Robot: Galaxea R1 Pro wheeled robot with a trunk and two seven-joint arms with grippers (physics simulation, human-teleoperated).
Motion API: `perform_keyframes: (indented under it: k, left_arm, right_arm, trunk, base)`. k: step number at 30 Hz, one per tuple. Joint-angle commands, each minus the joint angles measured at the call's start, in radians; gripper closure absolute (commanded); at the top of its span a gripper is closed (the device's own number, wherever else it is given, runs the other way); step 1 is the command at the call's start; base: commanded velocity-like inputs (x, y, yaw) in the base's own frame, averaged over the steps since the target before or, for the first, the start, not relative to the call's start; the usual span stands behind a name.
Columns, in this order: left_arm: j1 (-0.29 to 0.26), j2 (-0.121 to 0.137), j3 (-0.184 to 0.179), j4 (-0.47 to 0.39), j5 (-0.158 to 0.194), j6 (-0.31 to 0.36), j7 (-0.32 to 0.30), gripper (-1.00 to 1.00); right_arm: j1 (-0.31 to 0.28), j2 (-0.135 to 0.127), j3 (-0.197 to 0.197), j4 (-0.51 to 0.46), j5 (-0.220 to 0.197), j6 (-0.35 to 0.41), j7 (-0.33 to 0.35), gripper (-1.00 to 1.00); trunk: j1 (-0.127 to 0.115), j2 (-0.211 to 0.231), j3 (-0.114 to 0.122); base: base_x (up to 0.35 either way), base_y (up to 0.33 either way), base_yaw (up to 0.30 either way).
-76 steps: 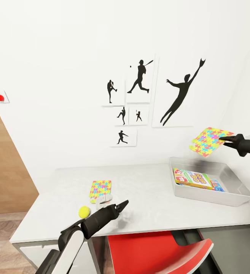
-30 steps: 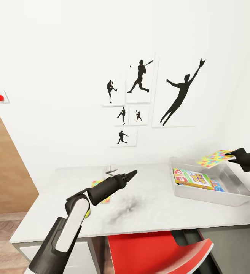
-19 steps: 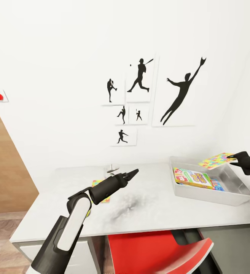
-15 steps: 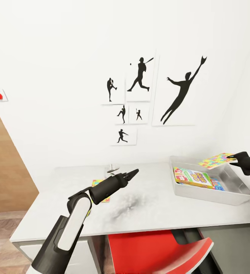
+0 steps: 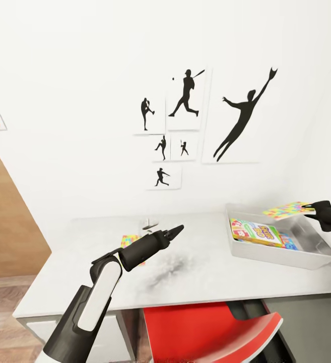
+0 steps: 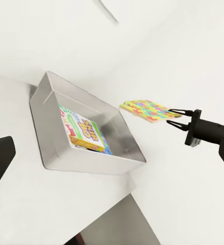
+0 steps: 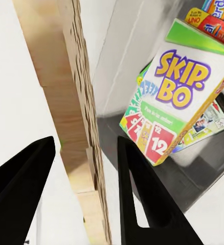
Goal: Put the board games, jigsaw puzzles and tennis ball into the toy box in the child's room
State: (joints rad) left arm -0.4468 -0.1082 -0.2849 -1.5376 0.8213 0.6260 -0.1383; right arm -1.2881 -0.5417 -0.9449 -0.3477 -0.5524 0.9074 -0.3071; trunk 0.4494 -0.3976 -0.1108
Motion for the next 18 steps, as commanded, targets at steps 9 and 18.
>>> perform_keyframes:
  k: [9,18]
  left_arm:
    - [-0.001,-0.001,0.001,0.002,0.002,0.005,-0.001,-1.0]
    - [-0.001,-0.001,0.001,0.003,0.001,0.005,-0.001,-1.0]
  right_arm:
    - [-0.025,-0.007,-0.086,-0.001,-0.015,-0.033,-0.109,1.0]
    - [-0.058,-0.01,-0.105,0.0,-0.022,-0.081,-0.17,1.0]
  trunk:
    - [0.001,-0.002,-0.017]
    - [0.001,-0.002,-0.031]
  base:
    - [0.0,0.0,0.0]
    - [0.0,0.0,0.0]
